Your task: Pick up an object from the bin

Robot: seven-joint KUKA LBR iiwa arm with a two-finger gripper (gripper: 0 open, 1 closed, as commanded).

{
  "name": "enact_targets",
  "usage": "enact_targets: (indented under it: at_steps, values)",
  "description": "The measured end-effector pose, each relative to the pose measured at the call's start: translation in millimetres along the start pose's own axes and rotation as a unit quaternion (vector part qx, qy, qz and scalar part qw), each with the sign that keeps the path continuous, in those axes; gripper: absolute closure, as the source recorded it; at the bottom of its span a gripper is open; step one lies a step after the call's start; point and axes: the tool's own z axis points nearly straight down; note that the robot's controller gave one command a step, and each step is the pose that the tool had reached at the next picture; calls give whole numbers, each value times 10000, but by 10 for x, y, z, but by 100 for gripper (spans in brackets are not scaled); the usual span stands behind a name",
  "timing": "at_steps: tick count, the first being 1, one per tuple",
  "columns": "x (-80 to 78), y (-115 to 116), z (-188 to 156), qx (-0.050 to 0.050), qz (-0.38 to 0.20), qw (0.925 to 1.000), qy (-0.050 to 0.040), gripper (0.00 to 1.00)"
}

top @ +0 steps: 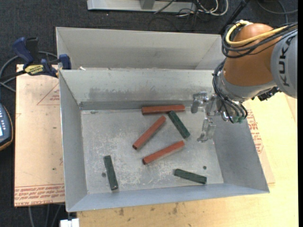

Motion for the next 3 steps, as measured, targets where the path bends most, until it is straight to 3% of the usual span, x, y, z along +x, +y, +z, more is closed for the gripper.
enact_targets:
  at_steps: [1, 2, 3]
  values:
    - [96, 539, 1374, -3, -1002, 9950, -10, 0]
    - [72, 528, 1329, 6, -1000, 9950, -45, 100]
    - [-292, 549, 55, 15, -1264, 9919, -97, 100]
